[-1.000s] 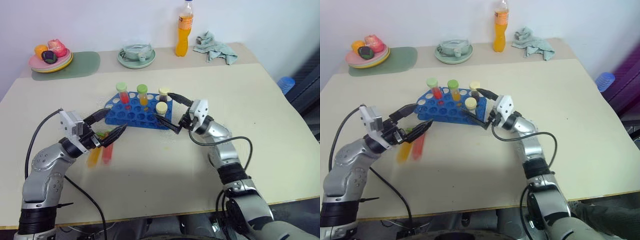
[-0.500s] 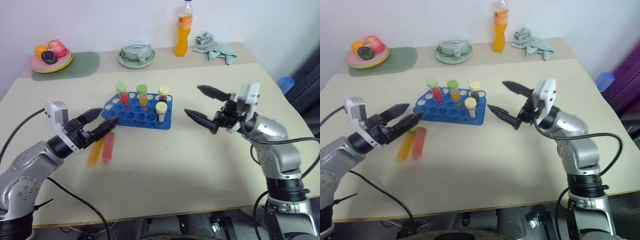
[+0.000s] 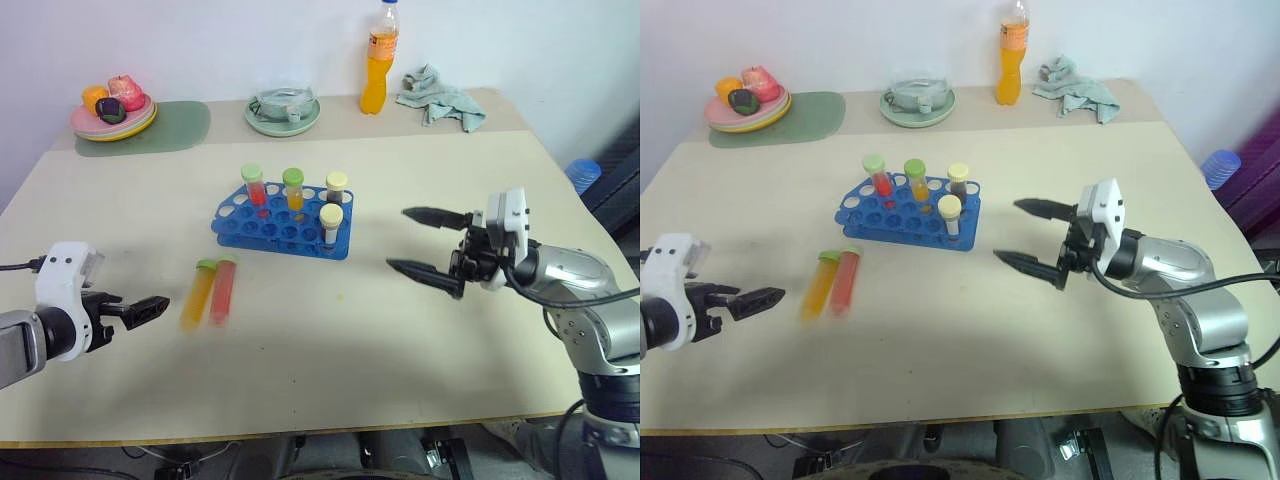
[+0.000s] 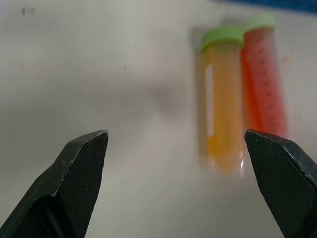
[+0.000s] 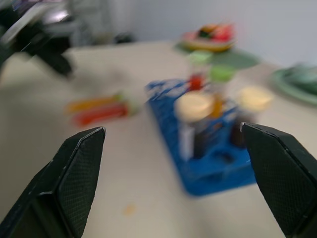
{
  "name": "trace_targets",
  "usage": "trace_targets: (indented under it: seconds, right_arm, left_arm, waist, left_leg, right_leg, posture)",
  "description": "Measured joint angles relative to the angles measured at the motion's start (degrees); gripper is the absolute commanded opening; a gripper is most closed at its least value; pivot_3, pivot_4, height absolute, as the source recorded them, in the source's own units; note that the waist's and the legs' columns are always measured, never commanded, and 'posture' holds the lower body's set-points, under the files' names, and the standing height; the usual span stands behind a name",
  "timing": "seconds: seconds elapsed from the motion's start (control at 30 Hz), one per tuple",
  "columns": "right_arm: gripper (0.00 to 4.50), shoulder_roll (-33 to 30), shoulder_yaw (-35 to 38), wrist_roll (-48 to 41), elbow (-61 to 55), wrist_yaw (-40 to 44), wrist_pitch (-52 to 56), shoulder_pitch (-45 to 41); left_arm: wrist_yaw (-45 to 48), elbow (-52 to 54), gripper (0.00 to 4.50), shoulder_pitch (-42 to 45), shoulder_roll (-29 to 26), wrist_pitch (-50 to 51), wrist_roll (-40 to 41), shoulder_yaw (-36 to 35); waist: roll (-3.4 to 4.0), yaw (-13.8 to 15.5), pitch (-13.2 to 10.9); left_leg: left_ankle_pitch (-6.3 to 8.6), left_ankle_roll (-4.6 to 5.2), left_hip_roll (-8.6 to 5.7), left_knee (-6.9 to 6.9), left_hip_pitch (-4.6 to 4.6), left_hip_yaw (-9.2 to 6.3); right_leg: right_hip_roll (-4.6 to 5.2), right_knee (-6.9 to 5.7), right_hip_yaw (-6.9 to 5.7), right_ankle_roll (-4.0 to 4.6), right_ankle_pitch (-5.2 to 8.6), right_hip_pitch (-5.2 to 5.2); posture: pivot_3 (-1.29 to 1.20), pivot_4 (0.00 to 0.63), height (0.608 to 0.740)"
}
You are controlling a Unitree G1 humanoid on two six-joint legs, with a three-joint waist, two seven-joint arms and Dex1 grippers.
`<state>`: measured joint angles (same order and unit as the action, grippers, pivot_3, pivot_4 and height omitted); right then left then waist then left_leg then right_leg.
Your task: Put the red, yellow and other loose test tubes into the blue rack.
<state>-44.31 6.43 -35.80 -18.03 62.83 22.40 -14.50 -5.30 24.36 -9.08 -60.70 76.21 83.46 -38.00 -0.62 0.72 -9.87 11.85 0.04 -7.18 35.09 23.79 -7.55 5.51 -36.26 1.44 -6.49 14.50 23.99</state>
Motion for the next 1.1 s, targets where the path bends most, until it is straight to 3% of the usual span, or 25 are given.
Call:
trace_targets:
  seconds: [0.23, 0.57, 1.1]
  right_arm:
    - [4.46, -2.36, -1.78, 2.27, -0.03, 6.37, -3.51, -1.46]
    - [4.46, -2.39, -2.27, 3.35, -0.23, 7.32, -4.27, -3.83]
    - [4.46, -2.06, -2.27, 3.59, -1.05, 5.24, -4.3, -2.67]
  left_arm:
    - [-4.35, -3.66, 4.5, 6.01, -1.25, 0.7, 0.8, 4.81]
    - [-10.25, -12.26, 4.5, 17.77, -0.01, 3.6, 0.31, 14.75]
    - [-10.68, -15.71, 4.5, 25.5, 2.89, 7.54, -0.26, 18.91]
  waist:
    - [-0.01, 0.02, 0.0]
    - [-0.02, 0.08, 0.01]
    - [-0.03, 0.06, 0.01]
  left_leg:
    - [0.01, -0.03, 0.03, -0.03, 0.03, 0.03]
    - [0.02, -0.03, 0.02, -0.02, 0.09, 0.03]
    - [-0.01, -0.01, 0.01, 0.01, 0.18, 0.03]
  right_leg:
    - [0.01, 0.03, 0.02, 0.02, 0.01, -0.12]
    - [0.01, 0.04, 0.03, 0.0, 0.0, -0.03]
    - [0.01, 0.02, 0.04, -0.08, -0.05, 0.03]
  posture:
    - [0.0, 0.15, 0.74]
    - [0.0, 0.15, 0.74]
    - [0.0, 0.15, 0.74]
